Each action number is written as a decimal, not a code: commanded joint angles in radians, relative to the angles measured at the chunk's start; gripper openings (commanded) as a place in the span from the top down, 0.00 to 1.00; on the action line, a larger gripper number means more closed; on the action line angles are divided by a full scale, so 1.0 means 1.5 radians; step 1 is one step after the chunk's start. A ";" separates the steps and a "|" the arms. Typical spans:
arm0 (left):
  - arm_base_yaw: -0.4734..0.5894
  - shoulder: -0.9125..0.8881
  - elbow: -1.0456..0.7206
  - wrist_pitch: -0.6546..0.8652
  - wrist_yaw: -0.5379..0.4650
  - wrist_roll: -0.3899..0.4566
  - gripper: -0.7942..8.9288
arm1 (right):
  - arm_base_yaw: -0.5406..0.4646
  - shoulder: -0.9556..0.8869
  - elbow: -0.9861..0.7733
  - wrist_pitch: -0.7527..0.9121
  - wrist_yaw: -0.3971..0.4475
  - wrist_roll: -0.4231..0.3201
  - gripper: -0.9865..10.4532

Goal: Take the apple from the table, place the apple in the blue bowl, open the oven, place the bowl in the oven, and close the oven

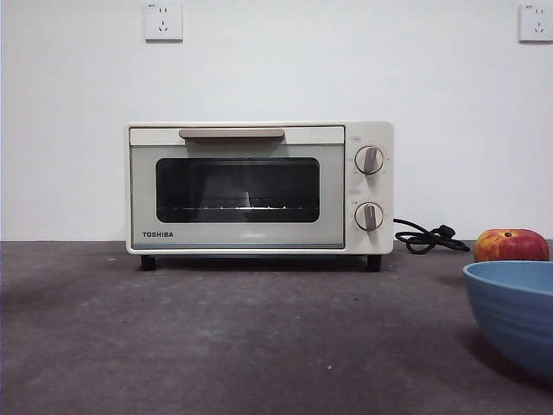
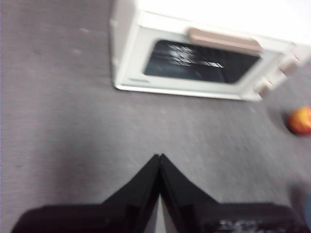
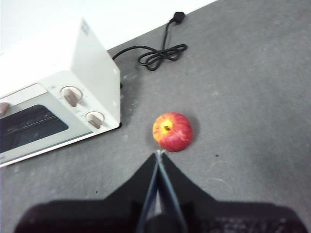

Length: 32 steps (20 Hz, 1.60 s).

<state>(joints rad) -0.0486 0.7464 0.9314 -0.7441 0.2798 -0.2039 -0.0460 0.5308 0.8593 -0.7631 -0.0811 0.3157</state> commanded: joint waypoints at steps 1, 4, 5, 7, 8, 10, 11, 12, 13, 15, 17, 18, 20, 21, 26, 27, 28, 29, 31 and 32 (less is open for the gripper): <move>0.001 0.029 0.001 -0.003 0.047 0.041 0.92 | 0.000 0.034 0.017 -0.001 -0.035 -0.053 0.91; 0.001 0.061 0.001 -0.014 0.081 0.054 0.92 | 0.000 0.079 0.034 -0.003 -0.106 -0.097 0.92; 0.001 0.071 0.001 -0.019 0.089 0.055 0.92 | 0.000 0.096 0.039 -0.004 -0.132 -0.111 0.92; 0.001 0.088 0.001 -0.029 0.103 0.056 0.92 | 0.000 0.133 0.050 -0.007 -0.176 -0.129 0.92; 0.001 0.096 0.001 -0.034 0.109 0.057 0.92 | 0.000 0.154 0.056 -0.010 -0.192 -0.132 0.92; 0.001 0.109 0.001 -0.042 0.117 0.065 0.92 | 0.001 0.194 0.070 -0.019 -0.198 -0.135 0.92; 0.001 0.114 0.001 -0.047 0.117 0.071 0.92 | 0.001 0.218 0.078 -0.020 -0.198 -0.140 0.92; 0.001 0.117 0.001 -0.050 0.117 0.076 0.92 | 0.001 0.238 0.085 -0.019 -0.195 -0.147 0.92; 0.001 0.120 0.001 -0.054 0.118 0.081 0.92 | 0.001 0.260 0.092 -0.015 -0.189 -0.154 0.92; 0.001 0.123 0.001 -0.058 0.117 0.087 0.92 | 0.001 0.302 0.106 0.002 -0.182 -0.165 0.92; 0.001 0.123 0.001 -0.060 0.117 0.087 0.92 | 0.001 0.347 0.126 0.003 -0.180 -0.166 0.92; 0.001 0.123 0.001 -0.061 0.117 0.087 0.92 | 0.001 0.377 0.140 0.003 -0.180 -0.166 0.91; 0.001 0.123 0.001 -0.059 0.117 0.087 0.92 | 0.001 0.448 0.171 0.002 -0.178 -0.167 0.85; 0.001 0.123 0.001 -0.057 0.117 0.087 0.92 | 0.001 0.485 0.187 0.004 -0.178 -0.169 0.75; 0.001 0.123 0.001 -0.057 0.115 0.102 0.92 | 0.034 0.632 0.262 0.000 -0.099 -0.196 0.43; 0.001 0.123 0.001 -0.057 0.115 0.104 0.92 | 0.046 0.659 0.281 -0.004 -0.070 -0.212 0.41; 0.001 0.123 0.001 -0.057 0.115 0.104 0.92 | 0.057 0.680 0.296 -0.005 -0.044 -0.220 0.41; 0.001 0.123 0.001 -0.057 0.115 0.104 0.92 | 0.068 0.704 0.313 -0.006 -0.012 -0.230 0.41; 0.001 0.123 0.001 -0.057 0.115 0.104 0.92 | 0.084 0.746 0.340 -0.004 0.032 -0.234 0.33; 0.001 0.123 0.001 -0.057 0.115 0.104 0.92 | 0.088 0.763 0.348 -0.005 0.041 -0.235 0.28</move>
<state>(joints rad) -0.0486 0.9318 0.9314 -0.8356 0.4515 -0.0628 0.0856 1.6684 1.3834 -0.7685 -0.0246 -0.0242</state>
